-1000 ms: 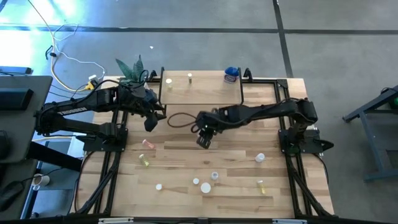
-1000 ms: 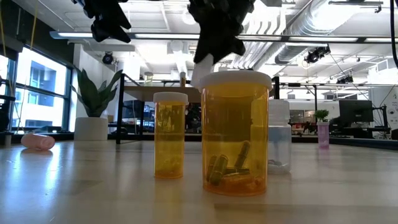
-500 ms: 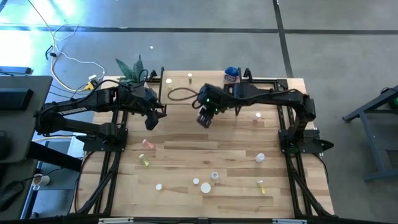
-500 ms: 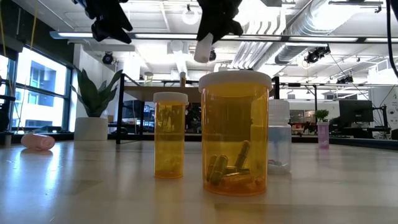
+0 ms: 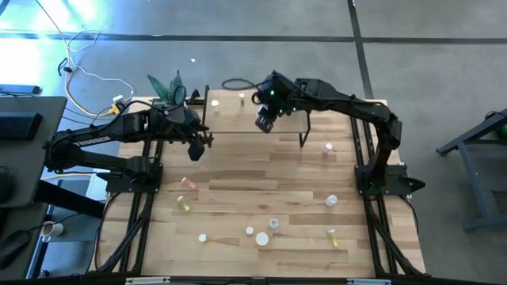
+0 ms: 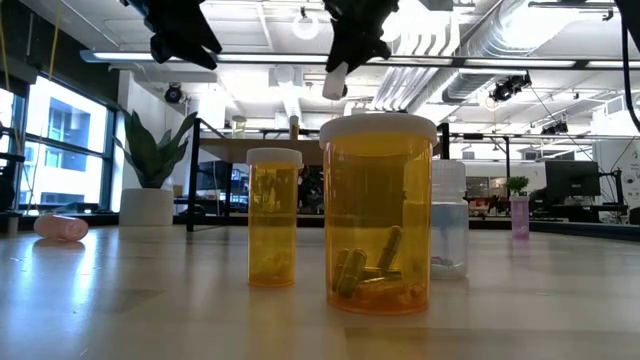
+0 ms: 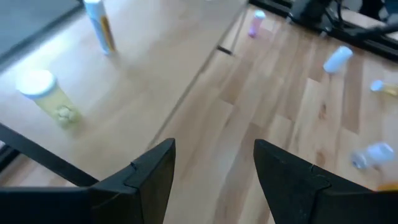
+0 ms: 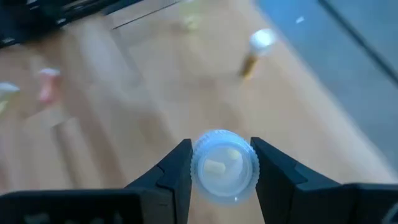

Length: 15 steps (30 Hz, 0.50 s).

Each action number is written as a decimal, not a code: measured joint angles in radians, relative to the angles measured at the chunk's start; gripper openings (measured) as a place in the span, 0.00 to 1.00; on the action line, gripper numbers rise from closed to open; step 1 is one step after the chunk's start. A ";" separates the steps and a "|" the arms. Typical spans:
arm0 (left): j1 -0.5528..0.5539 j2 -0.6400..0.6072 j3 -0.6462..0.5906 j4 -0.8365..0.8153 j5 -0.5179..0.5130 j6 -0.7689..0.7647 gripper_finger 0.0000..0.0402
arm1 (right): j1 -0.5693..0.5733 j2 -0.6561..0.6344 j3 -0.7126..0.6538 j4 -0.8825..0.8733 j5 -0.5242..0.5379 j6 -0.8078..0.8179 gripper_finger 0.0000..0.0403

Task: Pick and place medicine bottles onto shelf by color
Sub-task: Put the top white pill bottle on the shelf

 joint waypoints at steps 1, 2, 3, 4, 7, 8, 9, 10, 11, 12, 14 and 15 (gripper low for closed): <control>0.000 0.000 0.000 0.010 -0.013 0.000 0.52 | -0.012 0.000 0.000 0.015 0.010 -0.016 0.30; 0.000 0.000 0.000 0.018 -0.023 0.000 0.52 | -0.025 0.000 -0.001 0.032 0.012 -0.034 0.30; 0.000 0.000 0.000 0.024 -0.037 0.000 0.52 | -0.038 0.000 -0.001 0.048 0.013 -0.050 0.30; 0.000 0.000 0.000 0.029 -0.048 0.000 0.52 | -0.051 0.000 -0.001 0.063 0.014 -0.064 0.30; 0.000 0.000 0.000 0.039 -0.084 0.000 0.52 | -0.089 0.000 -0.002 0.111 0.014 -0.096 0.30; 0.000 0.000 0.000 0.042 -0.094 0.000 0.52 | -0.102 0.000 -0.002 0.127 0.014 -0.105 0.30; 0.000 0.000 0.000 0.048 -0.104 0.000 0.52 | -0.116 0.000 -0.002 0.146 0.014 -0.111 0.30; 0.000 0.000 0.000 0.055 -0.115 0.000 0.52 | -0.129 0.000 -0.002 0.169 0.014 -0.114 0.30; 0.000 0.000 0.000 0.060 -0.129 0.002 0.52 | -0.141 0.000 -0.002 0.194 0.014 -0.115 0.30; 0.000 0.000 0.000 0.061 -0.144 0.008 0.52 | -0.154 0.000 -0.002 0.224 0.014 -0.120 0.30; 0.000 0.000 0.000 0.061 -0.175 0.016 0.52 | -0.177 0.000 -0.002 0.274 0.014 -0.134 0.30; 0.000 0.000 0.000 0.061 -0.188 0.018 0.52 | -0.187 0.000 -0.002 0.298 0.014 -0.137 0.30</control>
